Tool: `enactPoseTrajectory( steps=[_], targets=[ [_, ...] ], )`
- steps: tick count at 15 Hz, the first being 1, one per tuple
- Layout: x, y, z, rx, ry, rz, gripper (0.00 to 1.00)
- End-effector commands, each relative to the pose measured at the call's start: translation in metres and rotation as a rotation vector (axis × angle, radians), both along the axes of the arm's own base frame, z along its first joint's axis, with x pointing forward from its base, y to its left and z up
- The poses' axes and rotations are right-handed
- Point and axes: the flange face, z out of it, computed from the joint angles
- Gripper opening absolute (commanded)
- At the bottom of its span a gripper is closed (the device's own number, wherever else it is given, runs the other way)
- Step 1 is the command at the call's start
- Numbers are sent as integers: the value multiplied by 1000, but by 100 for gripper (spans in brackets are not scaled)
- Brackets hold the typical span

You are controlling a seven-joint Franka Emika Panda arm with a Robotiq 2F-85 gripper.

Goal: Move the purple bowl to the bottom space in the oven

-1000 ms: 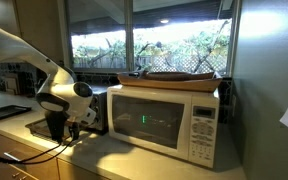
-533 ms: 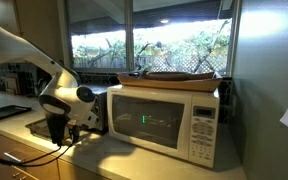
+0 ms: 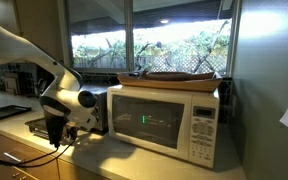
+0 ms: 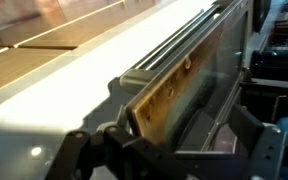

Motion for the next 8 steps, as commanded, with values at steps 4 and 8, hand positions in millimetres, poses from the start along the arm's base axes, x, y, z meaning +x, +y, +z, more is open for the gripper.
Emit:
enactPoseTrajectory(
  steps=[4, 8],
  targets=[
    [-7, 3, 19, 321, -91, 6, 100],
    [-11, -1, 33, 420, -188, -17, 100]
  ],
)
